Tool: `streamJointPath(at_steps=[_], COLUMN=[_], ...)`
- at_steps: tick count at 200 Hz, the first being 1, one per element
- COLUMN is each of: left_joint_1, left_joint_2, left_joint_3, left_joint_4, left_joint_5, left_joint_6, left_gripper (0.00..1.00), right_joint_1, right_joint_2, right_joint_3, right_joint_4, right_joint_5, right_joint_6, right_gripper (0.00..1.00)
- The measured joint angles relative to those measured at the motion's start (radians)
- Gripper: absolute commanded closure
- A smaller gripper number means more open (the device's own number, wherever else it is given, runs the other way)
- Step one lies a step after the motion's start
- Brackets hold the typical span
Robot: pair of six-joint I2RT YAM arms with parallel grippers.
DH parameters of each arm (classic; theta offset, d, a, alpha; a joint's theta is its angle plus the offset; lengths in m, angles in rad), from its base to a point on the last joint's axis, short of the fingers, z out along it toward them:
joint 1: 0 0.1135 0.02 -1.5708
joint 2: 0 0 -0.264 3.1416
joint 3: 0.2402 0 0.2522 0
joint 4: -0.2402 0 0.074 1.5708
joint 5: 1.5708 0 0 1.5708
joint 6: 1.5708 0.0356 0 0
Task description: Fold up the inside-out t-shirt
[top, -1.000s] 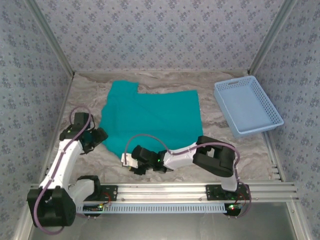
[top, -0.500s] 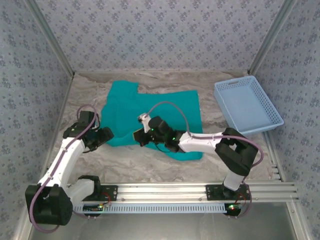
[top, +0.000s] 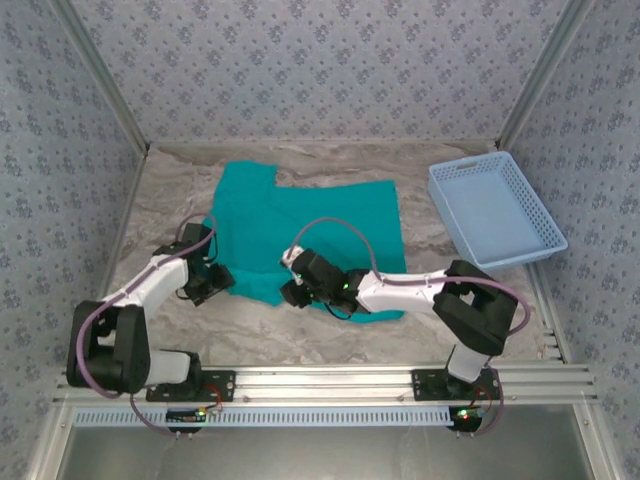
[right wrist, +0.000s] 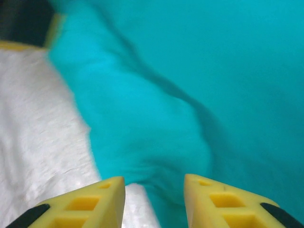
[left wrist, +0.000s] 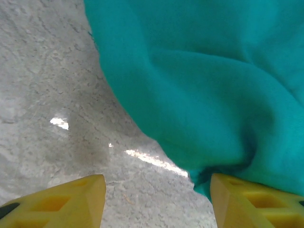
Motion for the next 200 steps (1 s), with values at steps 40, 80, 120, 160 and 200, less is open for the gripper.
streamJointPath(at_steps=[40, 80, 120, 160, 200], left_joint_1=[0.004, 0.032, 0.04, 0.062, 0.069], left_joint_2=[0.035, 0.093, 0.122, 0.131, 0.131], left_joint_3=[0.05, 0.082, 0.098, 0.12, 0.141], left_joint_4=[0.02, 0.043, 0.043, 0.043, 0.035], left_joint_5=[-0.002, 0.003, 0.027, 0.034, 0.042], left_joint_6=[-0.044, -0.071, -0.072, -0.074, -0.073], left_gripper=[0.75, 0.8, 0.74, 0.71, 0.69], right_joint_1=[0.113, 0.113, 0.081, 0.066, 0.064], right_joint_2=[0.046, 0.215, 0.28, 0.286, 0.282], right_joint_3=[0.055, 0.175, 0.191, 0.189, 0.177], right_joint_4=[-0.002, 0.001, -0.018, -0.016, -0.006], right_joint_5=[-0.095, -0.092, -0.035, 0.043, 0.05], right_joint_6=[-0.48, -0.733, -0.909, -1.017, -1.068], right_gripper=[0.53, 0.53, 0.8, 1.0, 1.0])
